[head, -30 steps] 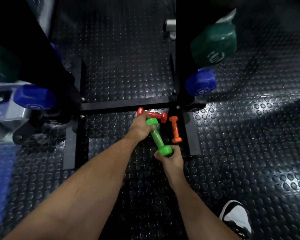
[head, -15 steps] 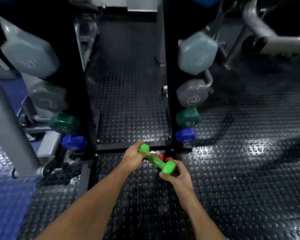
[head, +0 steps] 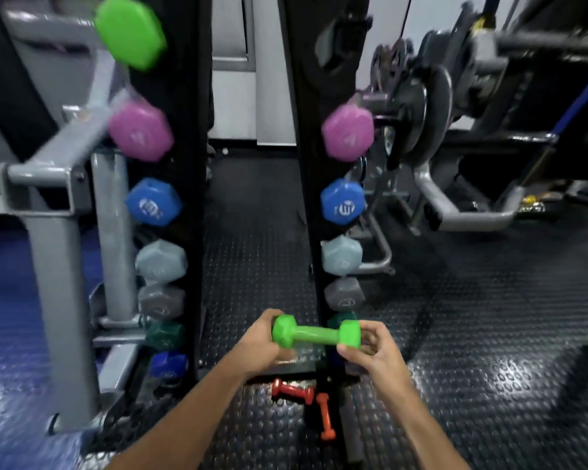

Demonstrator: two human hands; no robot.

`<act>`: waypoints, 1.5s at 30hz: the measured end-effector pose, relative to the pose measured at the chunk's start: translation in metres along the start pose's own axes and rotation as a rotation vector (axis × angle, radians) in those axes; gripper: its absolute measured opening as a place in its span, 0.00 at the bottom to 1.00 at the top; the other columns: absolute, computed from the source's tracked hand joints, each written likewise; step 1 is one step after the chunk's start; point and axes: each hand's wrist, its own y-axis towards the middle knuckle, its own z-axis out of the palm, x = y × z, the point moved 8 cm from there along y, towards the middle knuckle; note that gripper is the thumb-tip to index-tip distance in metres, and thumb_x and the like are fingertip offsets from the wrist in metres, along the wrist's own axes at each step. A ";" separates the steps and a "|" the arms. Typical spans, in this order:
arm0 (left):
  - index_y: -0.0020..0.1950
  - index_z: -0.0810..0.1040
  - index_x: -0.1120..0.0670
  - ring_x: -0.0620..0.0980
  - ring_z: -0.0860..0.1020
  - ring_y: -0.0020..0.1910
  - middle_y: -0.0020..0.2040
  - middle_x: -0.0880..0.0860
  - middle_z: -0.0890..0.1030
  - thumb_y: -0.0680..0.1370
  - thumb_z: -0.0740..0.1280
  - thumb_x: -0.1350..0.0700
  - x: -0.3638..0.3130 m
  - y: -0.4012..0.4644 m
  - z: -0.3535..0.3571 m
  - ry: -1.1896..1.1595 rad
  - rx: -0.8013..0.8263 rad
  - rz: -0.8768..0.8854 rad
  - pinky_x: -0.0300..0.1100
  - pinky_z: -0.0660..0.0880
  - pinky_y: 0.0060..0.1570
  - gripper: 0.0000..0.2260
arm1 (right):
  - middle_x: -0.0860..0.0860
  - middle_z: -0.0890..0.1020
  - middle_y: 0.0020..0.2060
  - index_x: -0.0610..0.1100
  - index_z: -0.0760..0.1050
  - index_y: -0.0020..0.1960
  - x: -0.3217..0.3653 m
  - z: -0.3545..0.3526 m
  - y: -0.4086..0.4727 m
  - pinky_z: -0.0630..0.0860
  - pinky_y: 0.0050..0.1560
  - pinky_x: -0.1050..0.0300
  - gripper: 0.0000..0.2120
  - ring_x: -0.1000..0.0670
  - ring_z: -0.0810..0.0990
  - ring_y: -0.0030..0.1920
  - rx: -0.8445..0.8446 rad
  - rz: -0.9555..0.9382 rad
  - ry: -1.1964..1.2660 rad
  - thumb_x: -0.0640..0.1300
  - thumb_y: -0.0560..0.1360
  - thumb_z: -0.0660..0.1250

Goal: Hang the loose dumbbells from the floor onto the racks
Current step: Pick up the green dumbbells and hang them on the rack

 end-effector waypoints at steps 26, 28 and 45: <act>0.51 0.76 0.49 0.59 0.85 0.48 0.48 0.56 0.85 0.54 0.85 0.39 -0.304 -0.063 -0.145 -0.403 -0.489 0.509 0.61 0.83 0.49 0.33 | 0.46 0.84 0.42 0.46 0.81 0.52 0.406 -0.013 0.082 0.78 0.42 0.59 0.04 0.54 0.80 0.38 -0.067 -0.566 0.086 0.45 0.81 0.70; 0.52 0.76 0.51 0.57 0.86 0.46 0.48 0.56 0.84 0.60 0.85 0.43 -0.317 -0.064 -0.147 -0.453 -0.528 0.505 0.60 0.84 0.46 0.29 | 0.50 0.82 0.42 0.48 0.83 0.55 0.423 -0.006 0.100 0.74 0.40 0.63 0.07 0.58 0.76 0.34 -0.020 -0.544 0.089 0.43 0.83 0.66; 0.53 0.71 0.49 0.42 0.81 0.42 0.47 0.49 0.82 0.67 0.82 0.45 -0.376 -0.035 -0.167 -0.332 -0.728 0.479 0.30 0.74 0.37 0.25 | 0.42 0.82 0.46 0.42 0.79 0.52 0.465 0.027 0.194 0.82 0.39 0.58 0.08 0.49 0.82 0.42 -0.069 -0.488 0.027 0.46 0.83 0.67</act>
